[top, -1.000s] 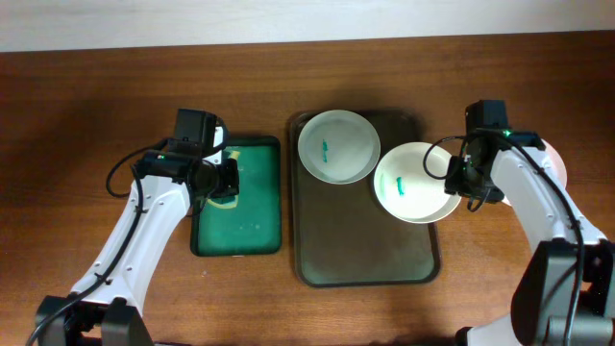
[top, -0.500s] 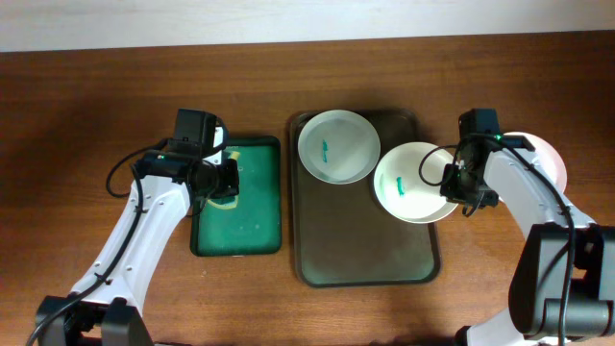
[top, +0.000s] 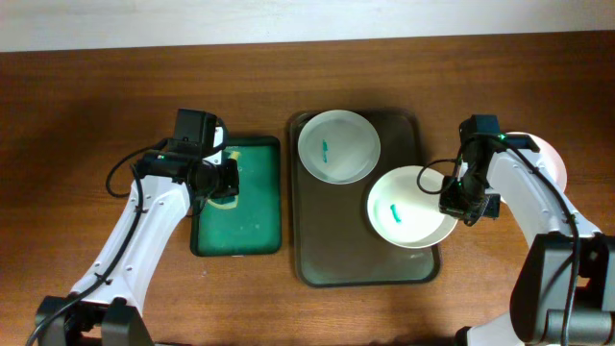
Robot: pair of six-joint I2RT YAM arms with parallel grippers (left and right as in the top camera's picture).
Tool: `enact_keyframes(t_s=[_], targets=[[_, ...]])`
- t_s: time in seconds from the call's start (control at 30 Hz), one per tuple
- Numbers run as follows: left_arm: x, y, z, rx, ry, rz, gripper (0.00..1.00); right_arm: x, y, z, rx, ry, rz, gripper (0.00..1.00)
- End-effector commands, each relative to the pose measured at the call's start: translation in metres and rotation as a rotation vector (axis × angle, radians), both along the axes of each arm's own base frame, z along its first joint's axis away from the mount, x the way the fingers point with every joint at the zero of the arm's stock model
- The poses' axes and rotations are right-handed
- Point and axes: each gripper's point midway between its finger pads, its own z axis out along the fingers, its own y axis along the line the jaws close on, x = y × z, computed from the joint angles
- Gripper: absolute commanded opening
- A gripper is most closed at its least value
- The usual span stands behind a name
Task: Clean dirty plates on tray and stack at the side
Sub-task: 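Slide the plate down to the lower part of the dark tray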
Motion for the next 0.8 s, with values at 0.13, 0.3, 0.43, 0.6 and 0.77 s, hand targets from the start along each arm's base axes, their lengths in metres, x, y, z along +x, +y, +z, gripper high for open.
enact_keyframes(t_s=[0.13,0.3,0.43,0.6,0.77], targets=[[0.001,0.000,0.009,0.005,-0.031,-0.016,0.00,-0.002,0.029,0.008,0.165,-0.008,0.068,0.04],[0.001,0.000,0.009,0.005,-0.031,-0.016,0.00,-0.019,0.051,-0.005,0.200,0.038,0.157,0.04],[0.001,0.000,0.009,0.005,-0.031,-0.016,0.00,-0.029,0.072,-0.023,0.189,0.053,0.106,0.04],[0.001,0.000,0.009,0.005,-0.031,-0.016,0.00,-0.035,0.097,-0.036,0.203,0.048,0.072,0.05],[0.001,0.000,0.009,0.005,-0.031,-0.016,0.00,-0.036,0.113,-0.034,0.242,0.045,0.110,0.41]])
